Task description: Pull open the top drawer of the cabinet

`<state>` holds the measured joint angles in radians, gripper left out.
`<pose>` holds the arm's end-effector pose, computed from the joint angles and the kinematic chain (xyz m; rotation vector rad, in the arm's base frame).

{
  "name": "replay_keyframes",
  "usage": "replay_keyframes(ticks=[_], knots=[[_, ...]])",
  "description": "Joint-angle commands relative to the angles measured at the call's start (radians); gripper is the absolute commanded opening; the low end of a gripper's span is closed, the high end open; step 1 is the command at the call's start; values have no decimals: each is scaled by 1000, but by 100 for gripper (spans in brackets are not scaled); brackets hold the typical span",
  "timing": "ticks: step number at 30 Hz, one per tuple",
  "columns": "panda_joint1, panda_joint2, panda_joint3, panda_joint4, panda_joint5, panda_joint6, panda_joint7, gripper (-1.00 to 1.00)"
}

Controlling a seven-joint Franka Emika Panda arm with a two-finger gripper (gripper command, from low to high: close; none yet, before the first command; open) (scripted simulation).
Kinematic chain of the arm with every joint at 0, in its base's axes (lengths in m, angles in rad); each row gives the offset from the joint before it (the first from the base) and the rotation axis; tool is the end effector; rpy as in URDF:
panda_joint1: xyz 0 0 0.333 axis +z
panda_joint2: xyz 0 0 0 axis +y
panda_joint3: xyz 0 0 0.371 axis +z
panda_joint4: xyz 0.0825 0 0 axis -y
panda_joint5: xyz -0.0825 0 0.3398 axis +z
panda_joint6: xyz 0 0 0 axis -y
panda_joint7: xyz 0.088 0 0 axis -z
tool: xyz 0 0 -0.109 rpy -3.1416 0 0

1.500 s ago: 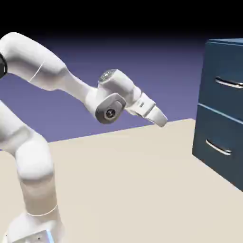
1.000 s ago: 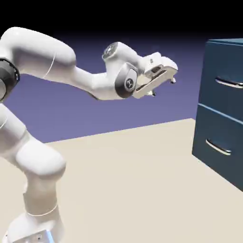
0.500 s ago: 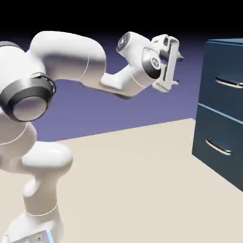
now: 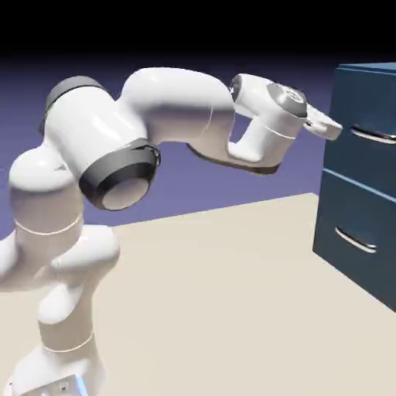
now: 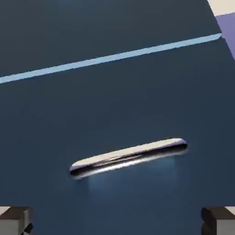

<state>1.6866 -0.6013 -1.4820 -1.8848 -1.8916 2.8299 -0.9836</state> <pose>0.5503 -0.0206 0.6259 0.6929 1.7704 0.5921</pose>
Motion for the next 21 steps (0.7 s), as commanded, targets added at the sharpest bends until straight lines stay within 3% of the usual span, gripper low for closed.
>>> replay_keyframes(ticks=[1,21], knots=[[36,-1,-32,20,-41,-4,-37,0],[715,-13,-633,395,-808,-88,-737,0]])
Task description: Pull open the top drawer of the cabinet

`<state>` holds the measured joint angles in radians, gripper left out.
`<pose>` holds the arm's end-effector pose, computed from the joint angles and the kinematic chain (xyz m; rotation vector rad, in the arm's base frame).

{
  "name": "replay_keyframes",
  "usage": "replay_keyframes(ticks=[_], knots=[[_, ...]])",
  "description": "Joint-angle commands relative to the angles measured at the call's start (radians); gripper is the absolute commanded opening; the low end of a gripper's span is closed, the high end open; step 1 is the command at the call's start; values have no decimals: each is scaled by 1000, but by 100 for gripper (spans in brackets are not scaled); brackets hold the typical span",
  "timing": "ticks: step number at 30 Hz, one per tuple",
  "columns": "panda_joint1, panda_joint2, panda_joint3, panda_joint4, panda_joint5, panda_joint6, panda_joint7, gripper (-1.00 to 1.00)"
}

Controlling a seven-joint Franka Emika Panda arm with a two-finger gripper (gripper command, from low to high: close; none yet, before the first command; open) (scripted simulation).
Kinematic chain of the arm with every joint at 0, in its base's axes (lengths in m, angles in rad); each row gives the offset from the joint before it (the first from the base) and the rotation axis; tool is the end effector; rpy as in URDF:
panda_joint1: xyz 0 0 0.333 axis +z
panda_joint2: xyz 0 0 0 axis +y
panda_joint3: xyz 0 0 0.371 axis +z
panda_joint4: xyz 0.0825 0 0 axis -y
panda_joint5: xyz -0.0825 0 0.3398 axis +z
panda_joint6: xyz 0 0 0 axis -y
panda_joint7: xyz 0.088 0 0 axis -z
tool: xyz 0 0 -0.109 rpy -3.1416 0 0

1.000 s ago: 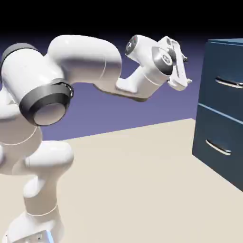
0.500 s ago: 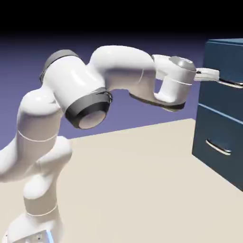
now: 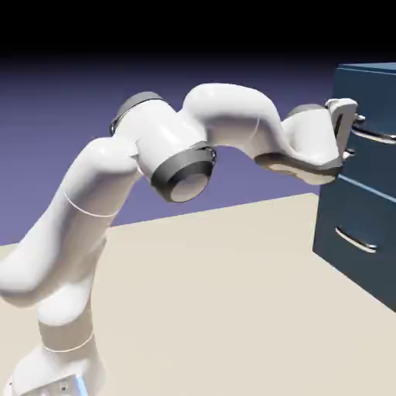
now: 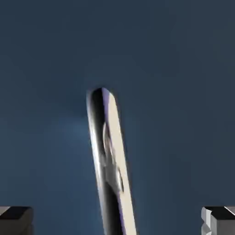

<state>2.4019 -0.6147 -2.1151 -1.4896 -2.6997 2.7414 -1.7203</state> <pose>0.6823 0.0277 0.5497 -0.6144 1.4819 -0.6134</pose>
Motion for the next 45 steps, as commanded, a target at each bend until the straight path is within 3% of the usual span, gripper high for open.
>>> replay_keyframes(ticks=[1,8,9,20,29,38,45], knots=[[21,-23,-10,36,10,9,-24,0],[166,-179,-81,284,77,73,-187,0],[166,-179,-81,284,77,73,-187,-100],[-62,49,42,-79,-15,-19,44,-100],[-364,334,245,-373,-87,-43,340,-100],[-605,614,410,-476,-200,4,715,-100],[-857,629,656,-508,-213,5,754,-100]])
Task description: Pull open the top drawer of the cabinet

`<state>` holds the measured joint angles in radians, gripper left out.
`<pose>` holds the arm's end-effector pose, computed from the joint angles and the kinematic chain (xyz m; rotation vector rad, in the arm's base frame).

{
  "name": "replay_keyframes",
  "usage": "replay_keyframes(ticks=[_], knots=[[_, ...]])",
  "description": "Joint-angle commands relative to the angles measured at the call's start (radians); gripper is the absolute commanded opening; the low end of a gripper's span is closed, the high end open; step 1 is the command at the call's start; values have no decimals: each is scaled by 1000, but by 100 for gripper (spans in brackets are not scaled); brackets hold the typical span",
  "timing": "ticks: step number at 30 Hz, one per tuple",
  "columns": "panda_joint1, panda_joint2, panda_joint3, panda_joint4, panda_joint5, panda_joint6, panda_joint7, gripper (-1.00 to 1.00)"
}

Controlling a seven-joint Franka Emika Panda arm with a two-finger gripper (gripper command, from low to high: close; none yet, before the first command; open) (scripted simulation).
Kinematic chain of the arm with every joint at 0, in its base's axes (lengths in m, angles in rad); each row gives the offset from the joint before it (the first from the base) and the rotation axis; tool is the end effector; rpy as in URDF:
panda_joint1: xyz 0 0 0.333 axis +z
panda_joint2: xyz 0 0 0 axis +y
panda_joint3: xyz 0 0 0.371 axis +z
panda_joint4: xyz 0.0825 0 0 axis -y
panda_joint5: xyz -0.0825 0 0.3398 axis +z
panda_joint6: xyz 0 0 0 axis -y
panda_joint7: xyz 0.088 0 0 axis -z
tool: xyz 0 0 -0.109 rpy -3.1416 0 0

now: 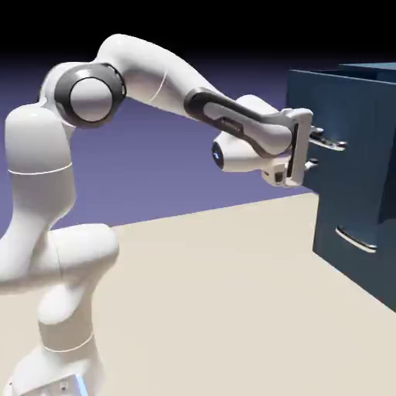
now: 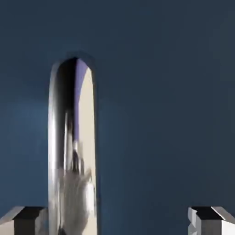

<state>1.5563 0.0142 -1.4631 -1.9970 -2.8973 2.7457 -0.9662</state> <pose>0.5296 0.0621 0.5475 -0.6075 1.5270 -0.5844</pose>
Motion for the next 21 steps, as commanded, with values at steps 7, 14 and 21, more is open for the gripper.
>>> replay_keyframes(ticks=[7,14,21], knots=[[-256,-34,258,0,0,-7,-49,-100],[-503,-43,511,28,11,-10,-87,-100],[-756,-12,764,79,11,-4,-92,-100]])
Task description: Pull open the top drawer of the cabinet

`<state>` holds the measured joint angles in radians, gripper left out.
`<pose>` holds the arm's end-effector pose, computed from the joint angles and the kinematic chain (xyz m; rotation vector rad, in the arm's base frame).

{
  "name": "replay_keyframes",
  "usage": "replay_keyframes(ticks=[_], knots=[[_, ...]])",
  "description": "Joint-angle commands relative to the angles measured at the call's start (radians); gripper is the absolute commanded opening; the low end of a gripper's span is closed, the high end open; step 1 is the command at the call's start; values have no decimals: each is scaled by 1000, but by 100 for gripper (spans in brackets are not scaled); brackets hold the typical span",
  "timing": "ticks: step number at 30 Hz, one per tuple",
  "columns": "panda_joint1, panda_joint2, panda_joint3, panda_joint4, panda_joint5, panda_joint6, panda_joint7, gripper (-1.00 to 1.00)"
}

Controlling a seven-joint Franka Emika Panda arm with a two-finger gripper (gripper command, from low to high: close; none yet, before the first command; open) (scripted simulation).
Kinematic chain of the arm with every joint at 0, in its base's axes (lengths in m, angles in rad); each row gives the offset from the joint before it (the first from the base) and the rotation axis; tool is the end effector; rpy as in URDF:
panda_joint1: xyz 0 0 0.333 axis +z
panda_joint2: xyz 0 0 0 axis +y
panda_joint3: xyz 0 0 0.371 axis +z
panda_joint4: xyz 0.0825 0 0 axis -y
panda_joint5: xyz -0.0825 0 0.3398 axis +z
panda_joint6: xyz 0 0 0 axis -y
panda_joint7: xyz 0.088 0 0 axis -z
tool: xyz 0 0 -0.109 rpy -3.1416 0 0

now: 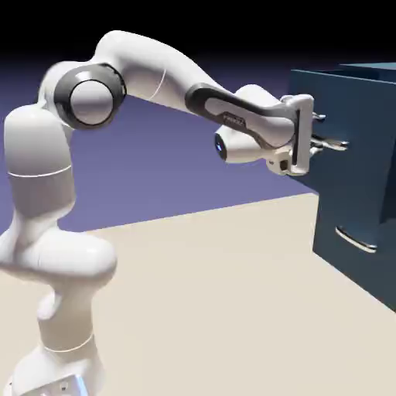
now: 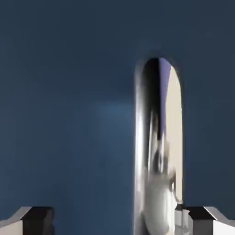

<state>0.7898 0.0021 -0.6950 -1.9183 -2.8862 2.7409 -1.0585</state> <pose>0.5410 0.0616 0.5841 -0.6220 1.4388 -0.6531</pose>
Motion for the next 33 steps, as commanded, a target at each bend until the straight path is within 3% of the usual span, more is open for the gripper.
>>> replay_keyframes(ticks=[1,15,29,33], knots=[[-26,6,31,8,-1,2,1,-100],[-533,56,528,36,-19,14,51,-100],[-550,-366,577,-429,50,-37,-47,-100],[-692,-431,716,-485,35,-21,12,-100]])
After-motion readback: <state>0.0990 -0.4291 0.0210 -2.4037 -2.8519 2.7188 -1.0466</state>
